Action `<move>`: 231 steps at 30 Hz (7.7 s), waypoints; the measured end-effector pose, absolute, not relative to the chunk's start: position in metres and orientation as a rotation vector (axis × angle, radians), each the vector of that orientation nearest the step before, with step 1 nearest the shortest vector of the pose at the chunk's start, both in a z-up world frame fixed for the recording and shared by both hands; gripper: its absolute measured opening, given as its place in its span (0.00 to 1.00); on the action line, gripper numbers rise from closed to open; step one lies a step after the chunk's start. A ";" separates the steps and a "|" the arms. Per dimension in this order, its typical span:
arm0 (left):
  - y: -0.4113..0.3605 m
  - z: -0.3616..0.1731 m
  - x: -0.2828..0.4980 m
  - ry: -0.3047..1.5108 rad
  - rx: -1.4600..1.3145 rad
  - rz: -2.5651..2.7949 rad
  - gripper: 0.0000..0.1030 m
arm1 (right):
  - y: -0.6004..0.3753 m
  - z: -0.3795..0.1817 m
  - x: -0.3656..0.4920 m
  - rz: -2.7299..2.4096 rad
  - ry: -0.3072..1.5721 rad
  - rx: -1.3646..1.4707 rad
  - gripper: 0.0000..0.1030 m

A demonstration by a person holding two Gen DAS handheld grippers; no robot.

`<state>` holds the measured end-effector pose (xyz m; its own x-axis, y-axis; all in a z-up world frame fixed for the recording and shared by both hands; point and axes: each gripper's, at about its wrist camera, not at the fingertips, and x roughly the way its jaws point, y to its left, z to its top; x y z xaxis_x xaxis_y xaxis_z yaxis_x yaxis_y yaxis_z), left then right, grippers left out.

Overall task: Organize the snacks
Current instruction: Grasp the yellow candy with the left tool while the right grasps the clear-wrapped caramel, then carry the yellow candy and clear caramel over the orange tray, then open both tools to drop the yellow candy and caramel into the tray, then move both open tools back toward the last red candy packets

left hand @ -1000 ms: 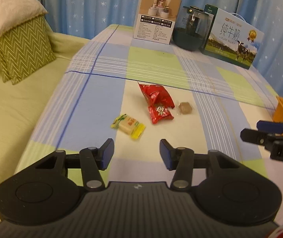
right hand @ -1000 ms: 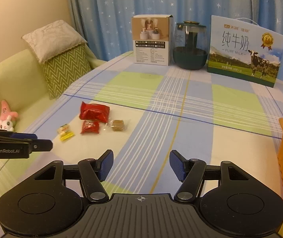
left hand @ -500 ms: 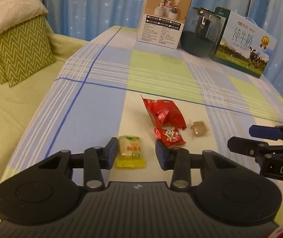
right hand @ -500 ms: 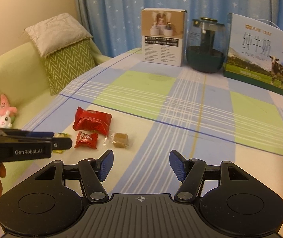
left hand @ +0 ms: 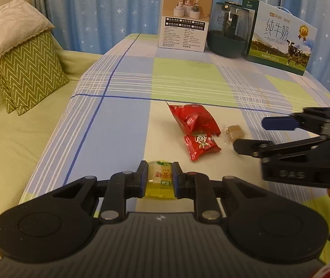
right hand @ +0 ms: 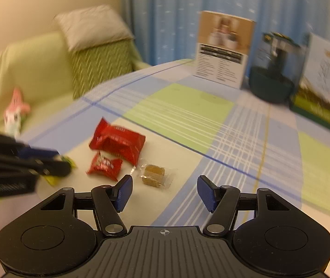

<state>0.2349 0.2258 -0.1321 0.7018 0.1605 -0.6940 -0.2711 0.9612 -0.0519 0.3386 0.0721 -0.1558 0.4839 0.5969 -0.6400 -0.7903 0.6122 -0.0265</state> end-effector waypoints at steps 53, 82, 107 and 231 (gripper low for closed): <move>0.040 -0.006 0.141 0.673 -0.135 -0.037 0.18 | -0.162 -0.031 0.189 0.457 0.705 0.054 0.20; -0.096 0.011 0.159 0.650 -0.099 -0.273 0.18 | -0.301 0.001 0.154 0.196 0.666 0.087 0.20; -0.138 -0.008 0.239 0.686 -0.076 -0.355 0.18 | -0.333 -0.012 0.211 0.184 0.682 0.103 0.20; 0.193 -0.095 0.203 0.762 -0.135 0.179 0.62 | -0.042 -0.089 0.295 0.598 0.780 0.002 0.65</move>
